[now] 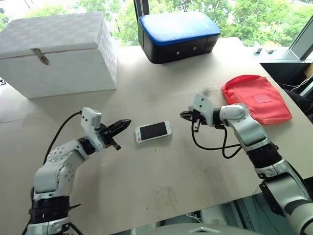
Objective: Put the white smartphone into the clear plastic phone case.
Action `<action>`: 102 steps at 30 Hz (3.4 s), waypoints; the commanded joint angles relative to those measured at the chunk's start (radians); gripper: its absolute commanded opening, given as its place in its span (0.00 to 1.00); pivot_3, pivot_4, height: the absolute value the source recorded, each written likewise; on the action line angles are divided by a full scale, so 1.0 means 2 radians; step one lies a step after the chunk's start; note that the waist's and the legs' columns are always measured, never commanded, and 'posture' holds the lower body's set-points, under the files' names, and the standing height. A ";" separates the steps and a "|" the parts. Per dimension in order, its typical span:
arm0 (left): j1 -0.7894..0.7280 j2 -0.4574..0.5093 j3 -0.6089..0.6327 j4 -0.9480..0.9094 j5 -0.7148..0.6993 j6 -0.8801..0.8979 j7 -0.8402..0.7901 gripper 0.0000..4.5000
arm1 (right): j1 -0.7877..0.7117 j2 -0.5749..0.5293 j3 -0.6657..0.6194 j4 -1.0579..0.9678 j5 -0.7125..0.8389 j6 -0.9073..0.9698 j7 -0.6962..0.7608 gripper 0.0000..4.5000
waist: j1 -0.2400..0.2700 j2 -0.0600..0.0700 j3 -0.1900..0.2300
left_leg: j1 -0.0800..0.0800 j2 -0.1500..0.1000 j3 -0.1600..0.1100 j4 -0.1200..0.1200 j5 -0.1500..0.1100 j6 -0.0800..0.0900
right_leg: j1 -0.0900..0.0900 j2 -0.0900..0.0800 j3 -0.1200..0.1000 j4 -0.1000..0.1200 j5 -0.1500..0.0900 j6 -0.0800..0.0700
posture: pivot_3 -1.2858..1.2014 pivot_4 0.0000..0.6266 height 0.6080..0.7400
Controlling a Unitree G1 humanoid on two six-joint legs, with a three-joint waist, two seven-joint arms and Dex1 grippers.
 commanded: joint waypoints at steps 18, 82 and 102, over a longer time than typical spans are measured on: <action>-0.002 0.002 -0.122 0.077 0.125 -0.083 -0.020 0.01 | -0.025 0.094 0.043 0.070 0.013 0.084 -0.044 0.00 | 0.000 0.000 0.000 | 0.001 0.000 0.000 0.000 0.000 0.000 | 0.000 0.001 0.001 0.000 0.000 0.000 | 0.52 0.24 0.96; -0.059 -0.160 0.011 0.030 0.045 -0.118 0.169 0.29 | 0.092 0.094 -0.112 0.015 0.070 -0.098 -0.140 0.50 | 0.005 0.003 -0.007 | -0.001 0.000 -0.002 -0.007 0.000 -0.003 | -0.003 -0.011 -0.012 -0.002 -0.001 -0.003 | 0.52 0.24 0.96; 0.110 -0.116 0.010 -0.109 0.094 -0.106 0.202 0.99 | 0.350 0.022 -0.166 -0.203 0.119 -0.145 -0.160 1.00 | 0.000 -0.001 0.000 | 0.001 0.001 -0.001 -0.008 0.001 -0.003 | -0.001 -0.006 -0.012 -0.004 -0.002 -0.002 | 0.52 0.24 0.96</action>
